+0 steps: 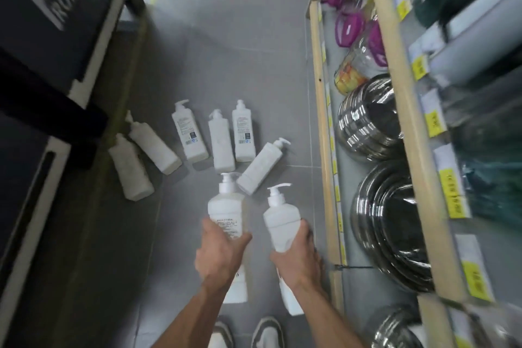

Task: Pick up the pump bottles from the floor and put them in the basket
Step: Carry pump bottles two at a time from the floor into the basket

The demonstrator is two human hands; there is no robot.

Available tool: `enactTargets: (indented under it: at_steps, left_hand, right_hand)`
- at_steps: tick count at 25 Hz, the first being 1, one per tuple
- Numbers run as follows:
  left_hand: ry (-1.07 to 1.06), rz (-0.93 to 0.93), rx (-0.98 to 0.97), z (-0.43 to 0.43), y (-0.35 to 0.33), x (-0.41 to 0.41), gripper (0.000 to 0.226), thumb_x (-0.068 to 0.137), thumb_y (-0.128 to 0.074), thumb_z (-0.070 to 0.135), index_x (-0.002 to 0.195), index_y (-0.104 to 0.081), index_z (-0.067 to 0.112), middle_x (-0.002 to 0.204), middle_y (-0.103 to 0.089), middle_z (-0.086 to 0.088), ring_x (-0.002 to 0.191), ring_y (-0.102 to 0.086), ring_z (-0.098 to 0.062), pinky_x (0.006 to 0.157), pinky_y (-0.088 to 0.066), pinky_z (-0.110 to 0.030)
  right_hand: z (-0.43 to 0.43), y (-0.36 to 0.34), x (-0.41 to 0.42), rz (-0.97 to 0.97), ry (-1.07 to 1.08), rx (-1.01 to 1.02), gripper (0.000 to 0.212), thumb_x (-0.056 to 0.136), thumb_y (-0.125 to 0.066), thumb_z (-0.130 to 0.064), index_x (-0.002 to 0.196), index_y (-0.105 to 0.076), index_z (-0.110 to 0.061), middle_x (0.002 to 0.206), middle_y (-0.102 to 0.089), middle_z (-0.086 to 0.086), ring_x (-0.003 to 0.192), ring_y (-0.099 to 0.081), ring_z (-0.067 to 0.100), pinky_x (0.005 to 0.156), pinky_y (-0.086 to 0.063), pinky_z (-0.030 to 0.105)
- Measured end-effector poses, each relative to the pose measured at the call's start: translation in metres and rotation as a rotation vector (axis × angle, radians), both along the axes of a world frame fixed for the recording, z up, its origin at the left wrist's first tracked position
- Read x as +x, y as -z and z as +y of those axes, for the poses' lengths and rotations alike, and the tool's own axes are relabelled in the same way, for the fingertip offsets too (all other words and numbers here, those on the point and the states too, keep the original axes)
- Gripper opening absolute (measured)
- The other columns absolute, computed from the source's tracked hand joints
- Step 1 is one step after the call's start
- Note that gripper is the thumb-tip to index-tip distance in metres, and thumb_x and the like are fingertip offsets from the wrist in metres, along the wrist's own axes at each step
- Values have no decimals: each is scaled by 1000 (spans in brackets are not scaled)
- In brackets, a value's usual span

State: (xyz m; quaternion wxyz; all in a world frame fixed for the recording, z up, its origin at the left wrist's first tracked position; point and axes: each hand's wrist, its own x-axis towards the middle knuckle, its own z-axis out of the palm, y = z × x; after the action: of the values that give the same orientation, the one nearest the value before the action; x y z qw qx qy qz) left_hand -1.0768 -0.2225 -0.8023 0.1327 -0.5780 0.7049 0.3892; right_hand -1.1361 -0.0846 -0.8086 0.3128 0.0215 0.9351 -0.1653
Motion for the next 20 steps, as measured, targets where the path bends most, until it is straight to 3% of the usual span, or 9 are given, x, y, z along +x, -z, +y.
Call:
enactTargets:
  at_steps: [4,10,16,20]
  left_hand:
    - [11,79,-6,-12,-163,15,67,70,-76,52,108,-28,24,113,-60,-5,98,-62,-38,85,-47,-44]
    - [36,103,-60,-33,-346,51,66,65,-70,55,106,-24,33,107,-57,2,91,-63,-33,84,-52,-45]
    - [-31,174,-74,-34,-480,74,67,64,-69,56,109,-26,31,108,-57,3,89,-64,-33,82,-53,-44]
    - [-95,290,-55,-33,-537,100,71,54,-66,63,105,-25,34,94,-61,2,79,-65,-32,77,-57,-47]
  right_hand:
    - [-7,-166,-6,71,-50,-9,90,74,-72,-45,143,-17,-27,142,-48,-2,114,-61,33,90,-47,37]
    - [-17,-360,13,146,-34,-57,83,75,-67,-45,142,-21,-28,137,-51,-3,112,-62,29,83,-49,36]
    - [-22,-487,42,148,137,-160,89,65,-76,-51,138,-31,-30,129,-60,-2,104,-65,31,85,-52,41]
    - [-23,-551,63,160,202,-229,89,58,-77,-49,133,-36,-26,114,-65,1,88,-61,27,67,-46,32]
